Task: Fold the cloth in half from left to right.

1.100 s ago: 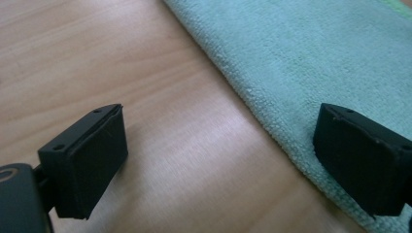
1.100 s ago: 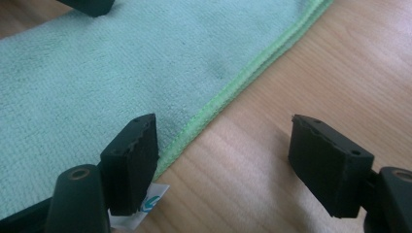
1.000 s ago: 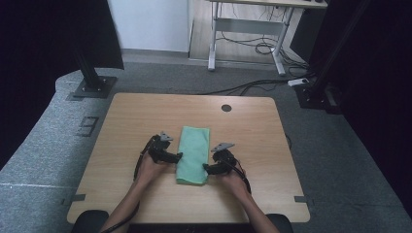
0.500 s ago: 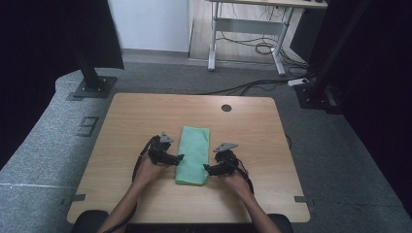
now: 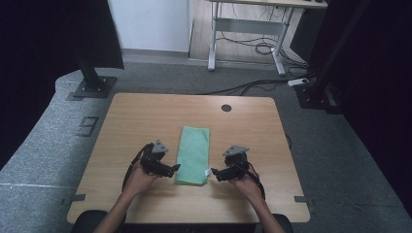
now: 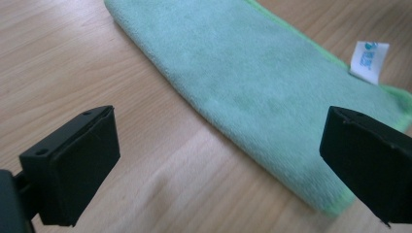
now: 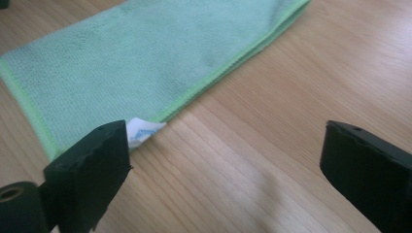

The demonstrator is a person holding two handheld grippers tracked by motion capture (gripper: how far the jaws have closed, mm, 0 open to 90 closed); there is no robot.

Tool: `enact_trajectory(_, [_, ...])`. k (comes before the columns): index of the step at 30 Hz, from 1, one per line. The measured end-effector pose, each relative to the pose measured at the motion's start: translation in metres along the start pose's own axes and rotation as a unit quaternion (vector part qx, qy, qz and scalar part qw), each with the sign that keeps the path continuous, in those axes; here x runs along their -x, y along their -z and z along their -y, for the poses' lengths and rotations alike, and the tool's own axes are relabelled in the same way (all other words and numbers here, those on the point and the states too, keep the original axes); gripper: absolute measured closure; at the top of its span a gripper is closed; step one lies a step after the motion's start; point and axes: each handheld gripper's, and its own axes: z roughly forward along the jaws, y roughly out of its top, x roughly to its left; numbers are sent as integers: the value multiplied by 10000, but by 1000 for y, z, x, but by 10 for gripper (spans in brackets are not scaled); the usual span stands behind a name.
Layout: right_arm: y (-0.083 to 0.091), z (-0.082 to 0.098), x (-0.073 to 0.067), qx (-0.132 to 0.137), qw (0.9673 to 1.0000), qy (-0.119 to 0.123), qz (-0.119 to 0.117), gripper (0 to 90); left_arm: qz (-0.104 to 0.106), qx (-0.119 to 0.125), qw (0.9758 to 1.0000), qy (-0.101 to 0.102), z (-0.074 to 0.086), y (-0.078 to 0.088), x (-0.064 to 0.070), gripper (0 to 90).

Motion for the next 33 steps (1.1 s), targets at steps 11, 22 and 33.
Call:
enact_trajectory(11, [26,15,10,90,9997,-158,170,0,-204,-18,9997,-118,23,17,4,0])
enact_trajectory(22, [29,39,17,54,9992,-281,274,0,-358,-113,9992,102,58,25,-10,0])
enact_trajectory(33, [16,55,21,-94,9990,-275,327,0,-345,-212,9989,253,70,18,-20,0])
